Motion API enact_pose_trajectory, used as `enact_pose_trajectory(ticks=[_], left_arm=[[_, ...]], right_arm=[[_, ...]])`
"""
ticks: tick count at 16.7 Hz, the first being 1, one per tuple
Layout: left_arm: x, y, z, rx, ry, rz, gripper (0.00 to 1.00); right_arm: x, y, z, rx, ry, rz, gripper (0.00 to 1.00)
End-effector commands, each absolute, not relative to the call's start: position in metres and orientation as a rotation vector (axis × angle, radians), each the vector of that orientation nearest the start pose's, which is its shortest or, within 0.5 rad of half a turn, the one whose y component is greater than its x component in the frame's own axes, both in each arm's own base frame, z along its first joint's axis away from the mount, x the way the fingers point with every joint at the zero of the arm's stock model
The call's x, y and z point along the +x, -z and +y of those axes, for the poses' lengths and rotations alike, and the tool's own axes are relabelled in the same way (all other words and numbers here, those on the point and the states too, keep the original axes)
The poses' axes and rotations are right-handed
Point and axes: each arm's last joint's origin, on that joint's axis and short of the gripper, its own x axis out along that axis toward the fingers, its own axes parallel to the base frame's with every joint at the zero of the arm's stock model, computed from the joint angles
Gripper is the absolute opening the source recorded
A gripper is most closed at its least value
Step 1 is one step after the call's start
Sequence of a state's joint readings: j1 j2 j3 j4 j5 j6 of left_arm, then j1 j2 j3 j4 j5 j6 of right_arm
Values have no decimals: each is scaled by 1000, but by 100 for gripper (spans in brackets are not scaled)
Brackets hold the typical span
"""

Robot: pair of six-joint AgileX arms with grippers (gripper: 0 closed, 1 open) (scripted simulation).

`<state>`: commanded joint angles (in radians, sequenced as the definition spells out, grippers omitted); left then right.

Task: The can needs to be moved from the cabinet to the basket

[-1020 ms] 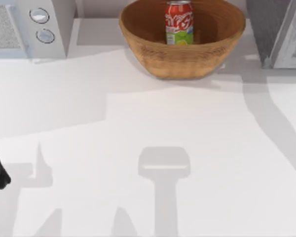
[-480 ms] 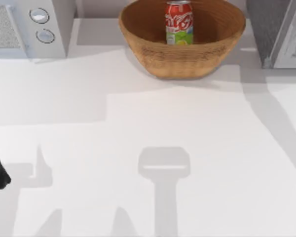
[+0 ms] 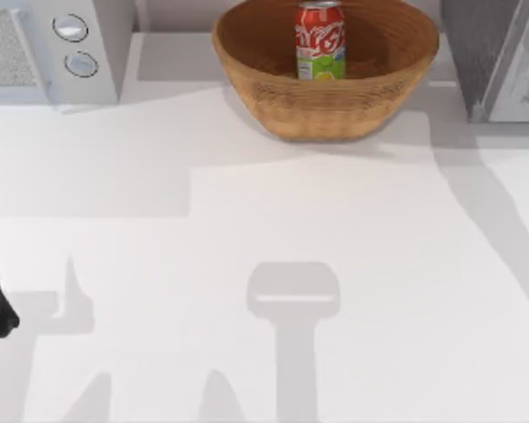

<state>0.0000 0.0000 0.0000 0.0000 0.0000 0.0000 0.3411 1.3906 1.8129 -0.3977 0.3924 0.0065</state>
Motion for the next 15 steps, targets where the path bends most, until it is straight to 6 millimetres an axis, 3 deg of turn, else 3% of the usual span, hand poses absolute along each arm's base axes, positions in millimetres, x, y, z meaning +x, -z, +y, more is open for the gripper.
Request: enact_pose_trajectory(ticks=[4,7,11,15], left_arm=[[106,-160,-1,0,0,0,100],[106,-160,-1,0,0,0,100],[106,-160,-1,0,0,0,100],[106,-160,-1,0,0,0,100]], right_arm=[[239,-505,70,2,44,-35,100],[213,-476,53,-3,43,-21,100],[171,-411,30,-9,34,6,100],[134,-325,14,-9,19,27,100]])
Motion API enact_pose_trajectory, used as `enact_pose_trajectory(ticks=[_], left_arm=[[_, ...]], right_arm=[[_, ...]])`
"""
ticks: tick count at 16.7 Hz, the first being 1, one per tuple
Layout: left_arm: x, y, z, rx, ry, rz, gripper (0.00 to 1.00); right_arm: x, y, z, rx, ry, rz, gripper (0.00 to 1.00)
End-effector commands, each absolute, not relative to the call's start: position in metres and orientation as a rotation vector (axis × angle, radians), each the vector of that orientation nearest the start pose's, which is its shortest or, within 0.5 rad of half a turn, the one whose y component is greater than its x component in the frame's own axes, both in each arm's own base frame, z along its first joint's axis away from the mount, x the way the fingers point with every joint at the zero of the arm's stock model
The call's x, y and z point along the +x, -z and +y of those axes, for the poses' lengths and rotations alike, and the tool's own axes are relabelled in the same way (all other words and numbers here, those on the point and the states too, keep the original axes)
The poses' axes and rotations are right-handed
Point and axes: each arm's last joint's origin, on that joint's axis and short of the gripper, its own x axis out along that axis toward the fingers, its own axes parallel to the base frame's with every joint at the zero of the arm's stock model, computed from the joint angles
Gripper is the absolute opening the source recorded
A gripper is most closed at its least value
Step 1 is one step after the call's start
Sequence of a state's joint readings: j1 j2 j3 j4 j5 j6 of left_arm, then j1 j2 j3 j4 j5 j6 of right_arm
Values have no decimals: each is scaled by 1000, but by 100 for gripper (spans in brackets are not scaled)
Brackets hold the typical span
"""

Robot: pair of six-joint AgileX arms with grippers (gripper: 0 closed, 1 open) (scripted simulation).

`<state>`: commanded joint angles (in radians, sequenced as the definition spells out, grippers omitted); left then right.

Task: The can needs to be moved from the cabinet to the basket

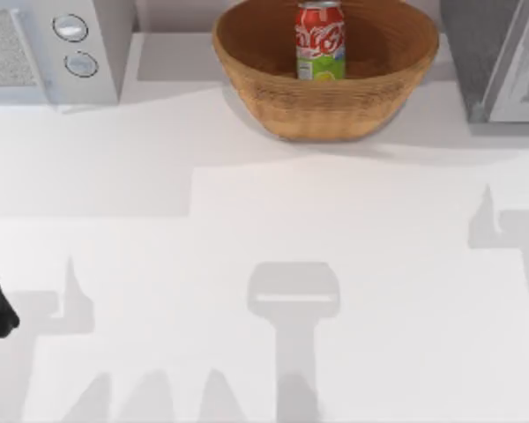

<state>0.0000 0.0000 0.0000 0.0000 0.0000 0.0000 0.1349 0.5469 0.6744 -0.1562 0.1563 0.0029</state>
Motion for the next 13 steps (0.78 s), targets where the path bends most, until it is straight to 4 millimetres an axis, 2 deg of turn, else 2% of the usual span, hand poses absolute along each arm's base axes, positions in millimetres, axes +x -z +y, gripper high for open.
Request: enact_pose_trajectory(ticks=[4,7,10,13], left_arm=[[106,-160,-1,0,0,0,100],[106,-160,-1,0,0,0,100],[106,-160,-1,0,0,0,100],[106,-160,-1,0,0,0,100]], right_arm=[[112,-238,5,-5,7,33,100],[106,-189,1,-1,2,21,100],[106,-164,-1,0,0,4,100],[106,-160,-1,0,0,0,100]])
